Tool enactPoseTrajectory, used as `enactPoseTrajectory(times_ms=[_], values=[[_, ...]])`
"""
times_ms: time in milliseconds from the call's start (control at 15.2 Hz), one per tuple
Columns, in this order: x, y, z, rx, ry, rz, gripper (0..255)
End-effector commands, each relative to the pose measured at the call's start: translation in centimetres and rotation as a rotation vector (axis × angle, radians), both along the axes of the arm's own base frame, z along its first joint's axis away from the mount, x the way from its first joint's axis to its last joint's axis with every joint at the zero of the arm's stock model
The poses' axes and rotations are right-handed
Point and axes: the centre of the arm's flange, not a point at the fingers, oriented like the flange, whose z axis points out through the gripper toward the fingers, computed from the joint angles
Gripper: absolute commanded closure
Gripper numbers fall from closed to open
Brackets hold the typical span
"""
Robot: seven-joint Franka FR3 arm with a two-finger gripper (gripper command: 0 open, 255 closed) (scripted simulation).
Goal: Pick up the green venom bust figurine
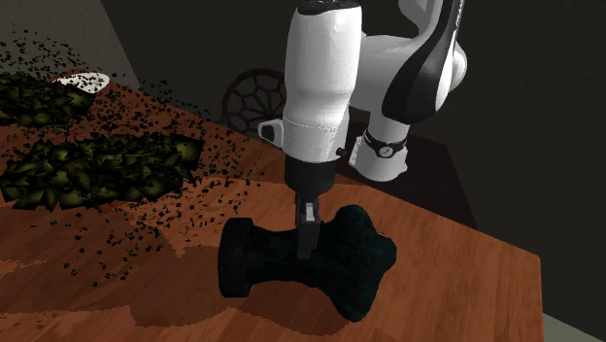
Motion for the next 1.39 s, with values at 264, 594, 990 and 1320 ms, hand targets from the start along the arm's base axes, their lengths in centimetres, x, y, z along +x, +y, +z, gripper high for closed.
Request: enactPoseTrajectory(times_ms=[264, 594, 990, 1320], values=[[0.0, 0.0, -0.1, 0.000, 0.001, 0.000, 255], [0.1, 0.0, 2.0, 0.000, 0.001, 0.000, 255], [0.1, 0.0, 5.2, 0.000, 0.001, 0.000, 255], [0.1, 0.0, 7.8, 0.000, 0.001, 0.000, 255]])
